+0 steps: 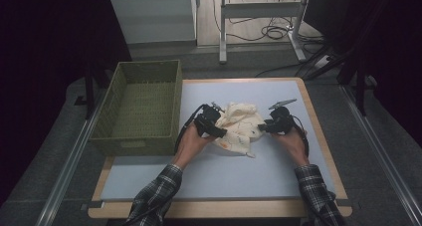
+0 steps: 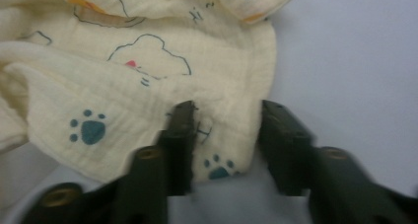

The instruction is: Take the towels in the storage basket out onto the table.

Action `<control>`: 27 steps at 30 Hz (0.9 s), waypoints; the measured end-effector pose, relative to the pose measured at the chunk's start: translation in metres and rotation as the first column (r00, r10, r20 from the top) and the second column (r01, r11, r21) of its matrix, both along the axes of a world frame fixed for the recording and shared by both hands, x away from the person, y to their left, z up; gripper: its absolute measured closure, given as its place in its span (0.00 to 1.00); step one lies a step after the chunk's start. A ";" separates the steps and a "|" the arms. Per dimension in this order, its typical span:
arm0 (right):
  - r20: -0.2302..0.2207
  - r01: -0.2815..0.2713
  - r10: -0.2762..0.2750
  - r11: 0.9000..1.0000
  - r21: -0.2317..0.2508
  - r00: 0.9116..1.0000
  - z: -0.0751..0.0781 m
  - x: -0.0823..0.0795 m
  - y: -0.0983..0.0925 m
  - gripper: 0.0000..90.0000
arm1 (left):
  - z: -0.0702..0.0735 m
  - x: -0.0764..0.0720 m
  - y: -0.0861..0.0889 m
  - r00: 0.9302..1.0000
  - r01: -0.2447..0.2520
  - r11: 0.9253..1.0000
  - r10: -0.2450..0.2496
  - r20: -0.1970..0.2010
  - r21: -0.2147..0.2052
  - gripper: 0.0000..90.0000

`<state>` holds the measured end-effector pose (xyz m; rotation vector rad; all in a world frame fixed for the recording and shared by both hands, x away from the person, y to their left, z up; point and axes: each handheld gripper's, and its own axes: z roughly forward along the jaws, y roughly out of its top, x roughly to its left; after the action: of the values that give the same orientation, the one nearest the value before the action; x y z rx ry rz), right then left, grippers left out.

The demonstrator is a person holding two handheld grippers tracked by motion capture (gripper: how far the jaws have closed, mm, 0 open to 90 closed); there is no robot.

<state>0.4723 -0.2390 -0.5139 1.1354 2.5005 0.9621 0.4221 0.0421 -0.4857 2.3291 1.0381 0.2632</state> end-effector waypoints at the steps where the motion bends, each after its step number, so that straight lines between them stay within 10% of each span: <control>1: -0.017 -0.028 0.029 0.999 0.026 0.999 0.000 -0.001 0.000 0.88 | -0.003 -0.003 0.001 1.000 0.003 1.000 -0.003 -0.002 -0.001 0.46; 17: 0.027 0.016 -0.016 1.000 -0.012 1.000 0.058 -0.043 -0.041 0.93 | -0.021 -0.022 0.011 1.000 0.001 1.000 0.000 -0.005 0.014 0.45; 27: -0.004 0.079 -0.079 0.997 0.001 0.997 0.042 -0.051 -0.076 0.93 | -0.032 -0.027 0.009 0.999 -0.014 0.996 0.010 0.045 0.084 0.46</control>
<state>0.4213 -0.3154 -0.4718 1.2283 2.4385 0.9407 0.3951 0.0512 -0.5174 2.3817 1.0379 0.3683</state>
